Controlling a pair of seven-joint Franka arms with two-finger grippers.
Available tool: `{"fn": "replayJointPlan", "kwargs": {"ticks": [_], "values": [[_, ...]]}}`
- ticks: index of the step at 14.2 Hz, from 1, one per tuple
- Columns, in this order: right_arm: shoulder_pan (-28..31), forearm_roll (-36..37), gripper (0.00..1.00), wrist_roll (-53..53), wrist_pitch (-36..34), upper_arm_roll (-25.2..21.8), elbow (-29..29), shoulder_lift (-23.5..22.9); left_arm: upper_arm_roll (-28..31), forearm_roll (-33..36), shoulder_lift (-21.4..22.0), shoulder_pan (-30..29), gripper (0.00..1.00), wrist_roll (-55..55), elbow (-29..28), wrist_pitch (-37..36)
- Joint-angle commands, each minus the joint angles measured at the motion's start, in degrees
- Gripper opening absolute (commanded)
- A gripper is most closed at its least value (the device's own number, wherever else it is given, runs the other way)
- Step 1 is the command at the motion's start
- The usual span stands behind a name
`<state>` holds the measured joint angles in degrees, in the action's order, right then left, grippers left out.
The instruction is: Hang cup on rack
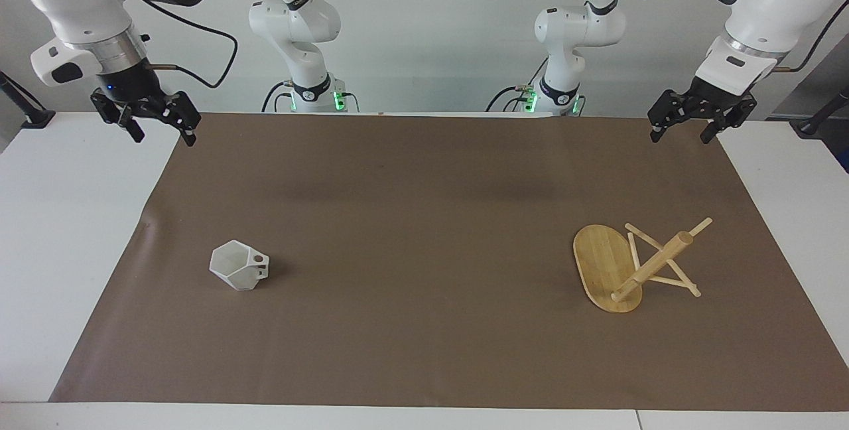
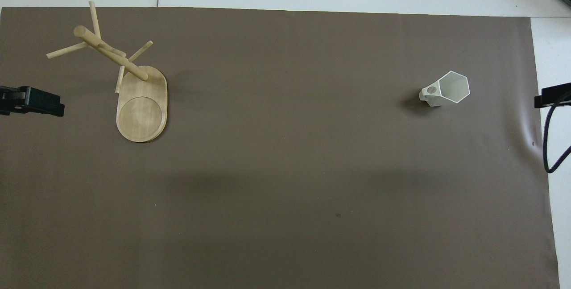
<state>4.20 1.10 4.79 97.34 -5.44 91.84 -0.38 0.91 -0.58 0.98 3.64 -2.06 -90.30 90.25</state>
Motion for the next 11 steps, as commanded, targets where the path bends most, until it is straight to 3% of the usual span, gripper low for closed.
{"fn": "replayJointPlan", "kwargs": {"ticks": [1,6,11], "values": [[0.46,-0.22,1.0,1.28,4.33,0.07,3.87,1.61,-0.03,-0.74,1.65,-0.38,1.0,-0.66,-1.81,0.01],[0.46,-0.23,1.0,1.19,12.94,0.16,7.2,-0.67,-0.03,-0.74,1.65,-0.38,1.0,-0.66,-1.81,0.01],[0.37,-0.31,1.0,1.01,23.74,0.25,7.56,-9.44,-0.03,-0.74,1.65,-0.38,1.0,-0.66,-1.81,0.01]]}}
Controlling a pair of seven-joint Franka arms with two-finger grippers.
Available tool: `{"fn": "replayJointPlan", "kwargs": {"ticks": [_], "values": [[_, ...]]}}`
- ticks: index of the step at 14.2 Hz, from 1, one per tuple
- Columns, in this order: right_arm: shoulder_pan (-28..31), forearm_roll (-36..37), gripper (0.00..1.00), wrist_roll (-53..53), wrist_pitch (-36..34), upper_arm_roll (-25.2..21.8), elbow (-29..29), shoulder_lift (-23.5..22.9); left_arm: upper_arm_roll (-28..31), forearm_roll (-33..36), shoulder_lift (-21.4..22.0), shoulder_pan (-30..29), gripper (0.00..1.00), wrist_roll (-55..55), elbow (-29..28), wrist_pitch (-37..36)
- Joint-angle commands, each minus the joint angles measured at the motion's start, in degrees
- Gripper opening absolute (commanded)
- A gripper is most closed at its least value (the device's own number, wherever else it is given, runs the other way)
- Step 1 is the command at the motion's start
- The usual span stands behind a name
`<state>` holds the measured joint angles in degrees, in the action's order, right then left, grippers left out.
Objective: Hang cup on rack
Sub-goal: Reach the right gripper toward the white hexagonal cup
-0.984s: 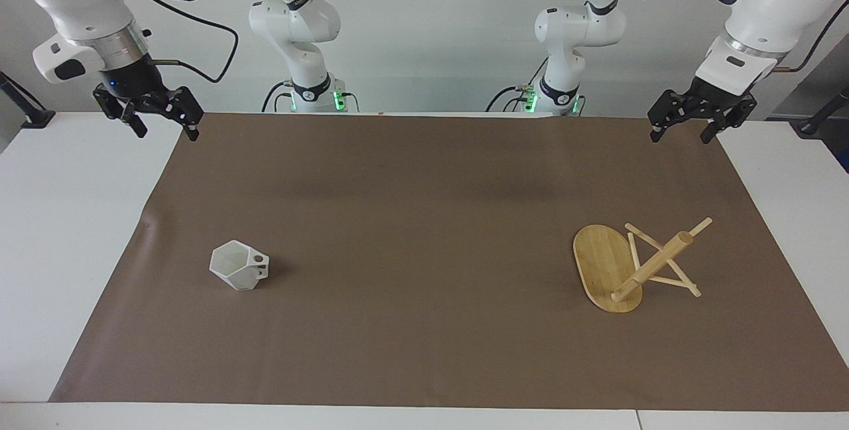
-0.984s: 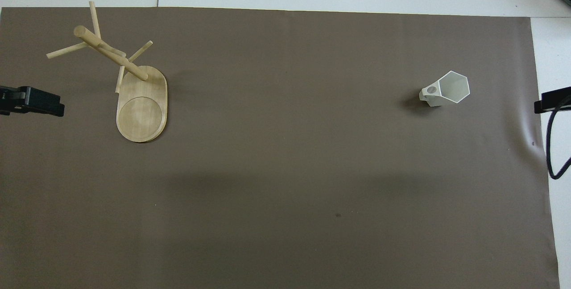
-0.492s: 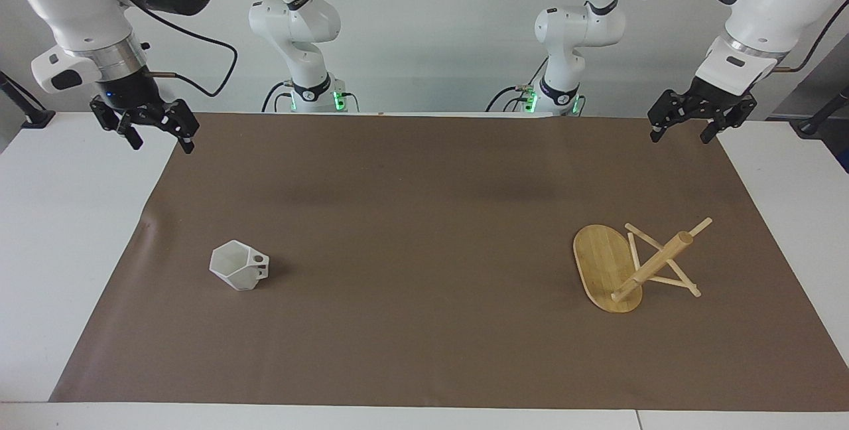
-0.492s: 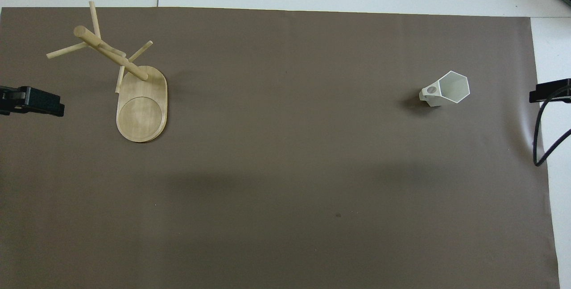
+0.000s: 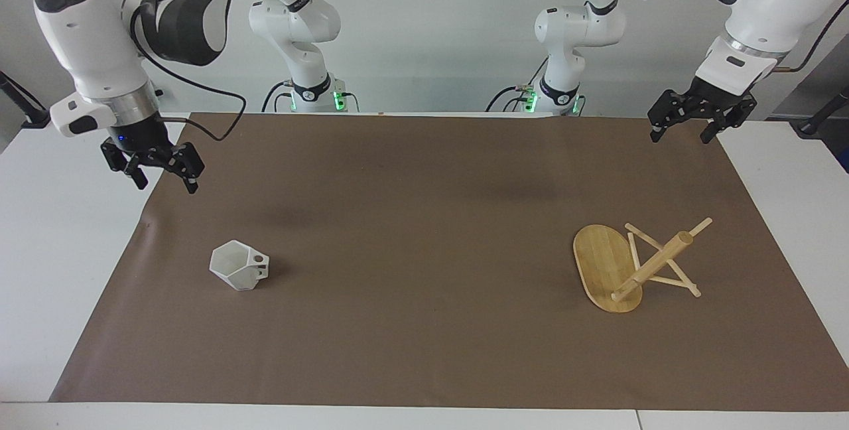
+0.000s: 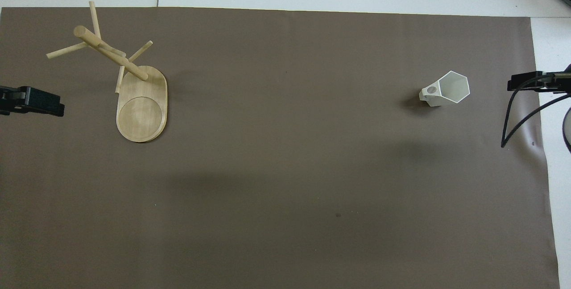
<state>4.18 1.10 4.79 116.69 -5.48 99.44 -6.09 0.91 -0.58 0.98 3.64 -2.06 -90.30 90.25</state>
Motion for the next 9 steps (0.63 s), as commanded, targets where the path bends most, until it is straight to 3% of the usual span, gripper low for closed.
{"fn": "replayJointPlan", "kwargs": {"ticks": [1,6,9], "values": [[0.39,-0.31,1.0,1.01,7.2,0.39,0.4,-5.23,-0.03,-0.74,1.65,-0.38,1.0,-0.66,-1.81,0.01],[0.3,-0.22,1.0,1.1,17.58,0.91,3.04,-9.9,-0.03,-0.74,1.65,-0.38,1.0,-0.66,-1.81,0.01],[0.13,-0.22,1.0,1.19,18.65,1.79,3.4,-10.87,-0.03,-0.74,1.83,-0.38,1.0,-0.49,-1.9,-1.73]]}}
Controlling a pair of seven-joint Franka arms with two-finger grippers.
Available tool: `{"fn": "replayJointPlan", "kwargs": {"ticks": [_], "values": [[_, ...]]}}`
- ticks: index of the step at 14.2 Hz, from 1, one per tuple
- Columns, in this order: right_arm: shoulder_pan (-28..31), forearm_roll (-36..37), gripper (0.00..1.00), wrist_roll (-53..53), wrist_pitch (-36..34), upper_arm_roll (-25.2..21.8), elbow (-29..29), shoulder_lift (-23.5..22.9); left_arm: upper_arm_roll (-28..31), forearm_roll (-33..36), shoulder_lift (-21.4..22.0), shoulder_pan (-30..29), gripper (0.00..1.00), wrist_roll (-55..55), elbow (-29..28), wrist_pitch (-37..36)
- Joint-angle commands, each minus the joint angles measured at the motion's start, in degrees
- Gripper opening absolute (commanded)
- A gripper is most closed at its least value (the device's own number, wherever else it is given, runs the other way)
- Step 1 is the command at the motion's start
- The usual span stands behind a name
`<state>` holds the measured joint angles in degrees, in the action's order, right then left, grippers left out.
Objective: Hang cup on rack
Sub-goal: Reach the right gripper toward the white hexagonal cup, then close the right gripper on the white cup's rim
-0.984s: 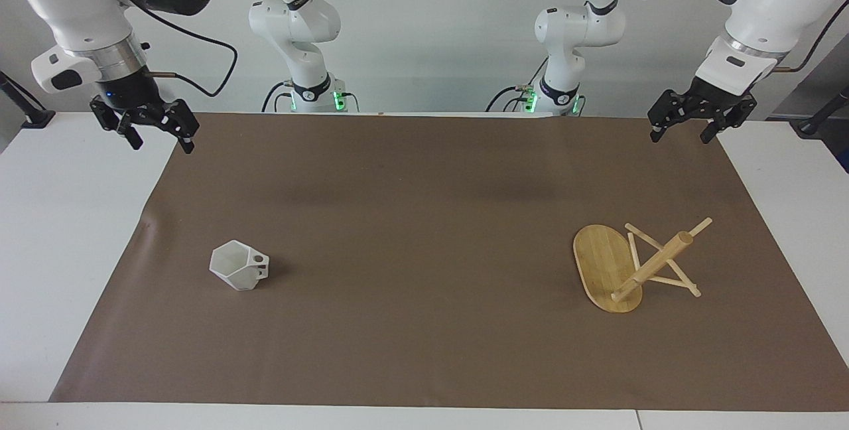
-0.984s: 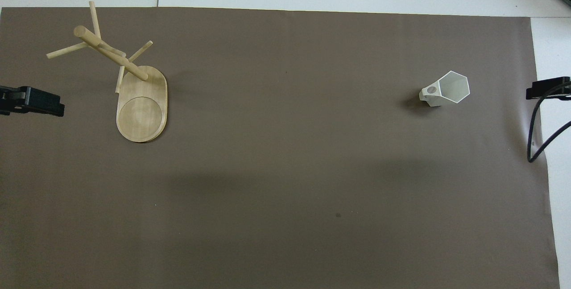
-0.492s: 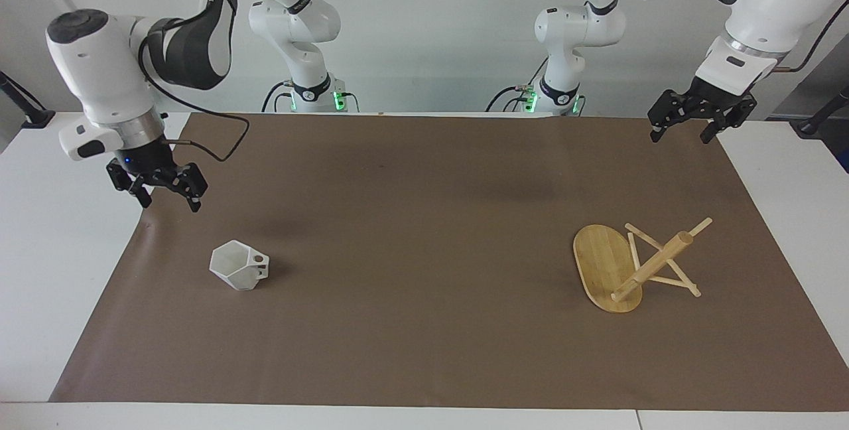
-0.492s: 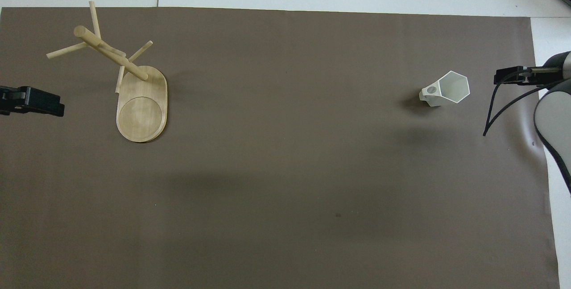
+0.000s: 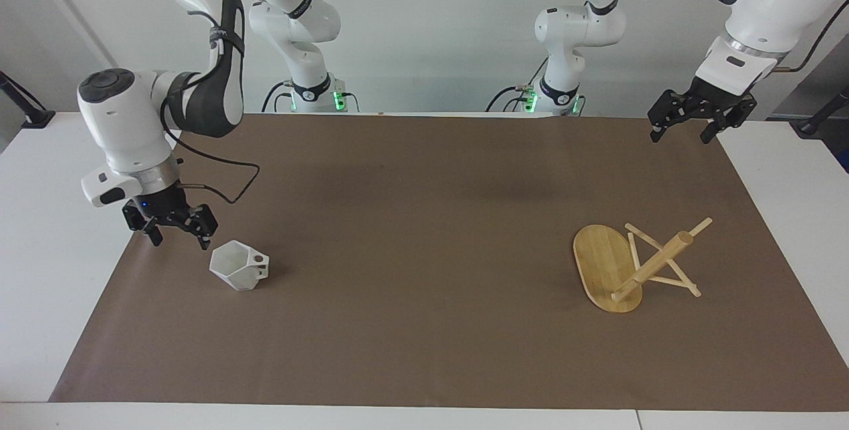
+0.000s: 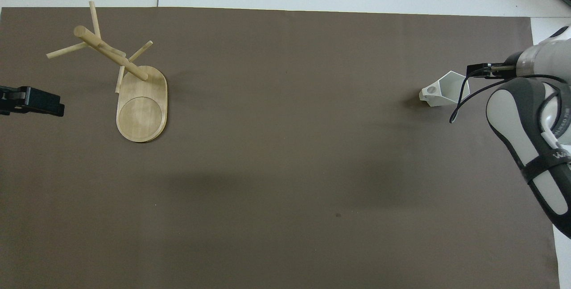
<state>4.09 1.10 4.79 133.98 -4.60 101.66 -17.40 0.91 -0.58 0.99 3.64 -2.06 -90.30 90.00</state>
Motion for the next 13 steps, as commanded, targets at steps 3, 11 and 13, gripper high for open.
{"fn": "replayJointPlan", "kwargs": {"ticks": [3,11,13], "values": [[0.22,-0.13,1.0,1.37,1.9,0.99,2.05,-0.35,-0.03,-0.74,3.93,-0.38,1.0,-0.66,-3.57,-13.95],[0.22,-0.13,1.0,4.88,1.99,0.99,3.46,-0.79,-0.03,-0.74,3.84,-0.38,1.0,-0.66,-3.39,-13.01],[0.22,-0.13,1.0,6.1,2.08,0.99,3.64,-0.79,-0.03,-0.74,3.85,-0.38,1.0,-0.66,-3.39,-12.92]]}}
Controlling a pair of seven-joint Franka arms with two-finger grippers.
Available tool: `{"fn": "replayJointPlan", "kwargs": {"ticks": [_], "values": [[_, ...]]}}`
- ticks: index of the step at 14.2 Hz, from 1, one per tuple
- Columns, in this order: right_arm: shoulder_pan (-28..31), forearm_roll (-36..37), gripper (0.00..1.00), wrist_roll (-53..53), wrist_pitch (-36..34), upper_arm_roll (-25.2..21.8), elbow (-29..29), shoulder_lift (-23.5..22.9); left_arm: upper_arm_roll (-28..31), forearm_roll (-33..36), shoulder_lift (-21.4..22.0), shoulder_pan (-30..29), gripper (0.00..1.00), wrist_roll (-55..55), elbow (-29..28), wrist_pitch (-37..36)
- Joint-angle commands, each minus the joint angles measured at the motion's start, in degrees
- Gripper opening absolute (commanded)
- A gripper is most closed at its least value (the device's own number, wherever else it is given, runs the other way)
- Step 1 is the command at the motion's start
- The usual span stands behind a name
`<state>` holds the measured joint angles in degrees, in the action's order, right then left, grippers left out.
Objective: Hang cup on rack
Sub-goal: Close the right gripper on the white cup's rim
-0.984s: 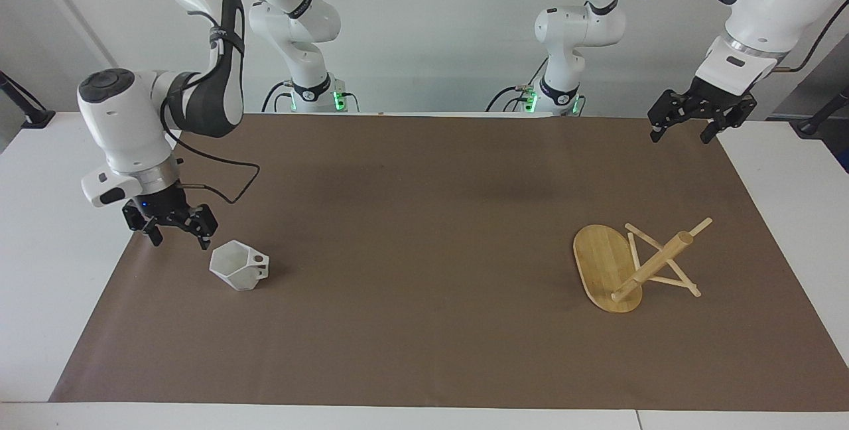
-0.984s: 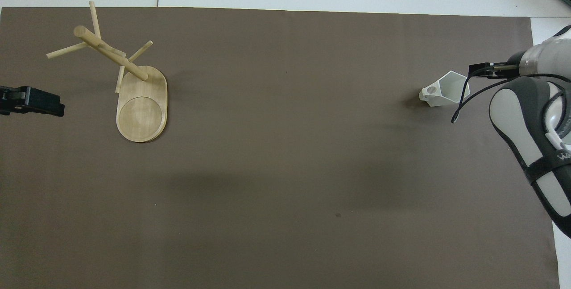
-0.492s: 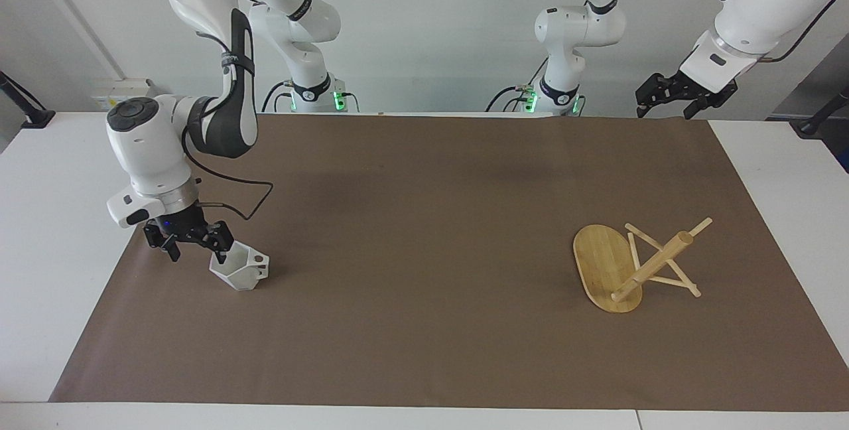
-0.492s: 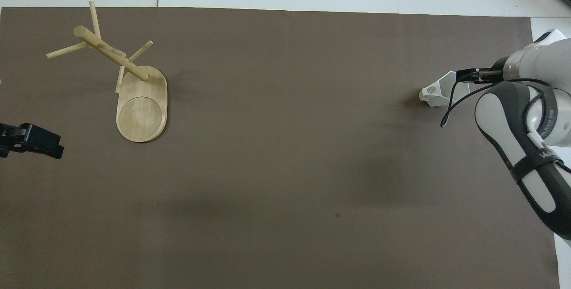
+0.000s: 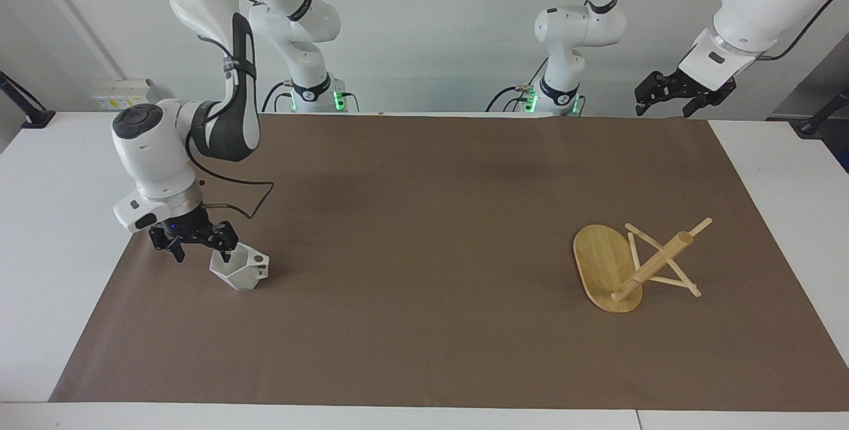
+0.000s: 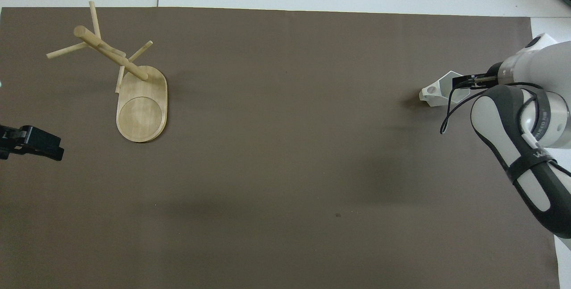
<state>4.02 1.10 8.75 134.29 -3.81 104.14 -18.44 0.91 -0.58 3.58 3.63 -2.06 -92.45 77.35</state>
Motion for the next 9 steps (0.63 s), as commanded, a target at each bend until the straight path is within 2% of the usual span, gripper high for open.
{"fn": "replayJointPlan", "kwargs": {"ticks": [1,7,9], "values": [[0.29,-0.13,1.0,2.84,1.76,0.21,1.15,0.25,-0.03,-0.74,1.26,-0.38,1.0,-0.66,-1.24,-0.27],[0.37,-0.13,1.0,2.76,1.67,0.21,1.59,0.25,-0.03,-0.74,1.26,-0.38,1.0,-0.66,-1.24,-0.27],[0.37,-0.13,0.93,2.76,1.59,0.21,1.68,0.25,-0.03,-0.74,1.17,-0.38,1.0,-0.66,-1.24,-0.27]]}}
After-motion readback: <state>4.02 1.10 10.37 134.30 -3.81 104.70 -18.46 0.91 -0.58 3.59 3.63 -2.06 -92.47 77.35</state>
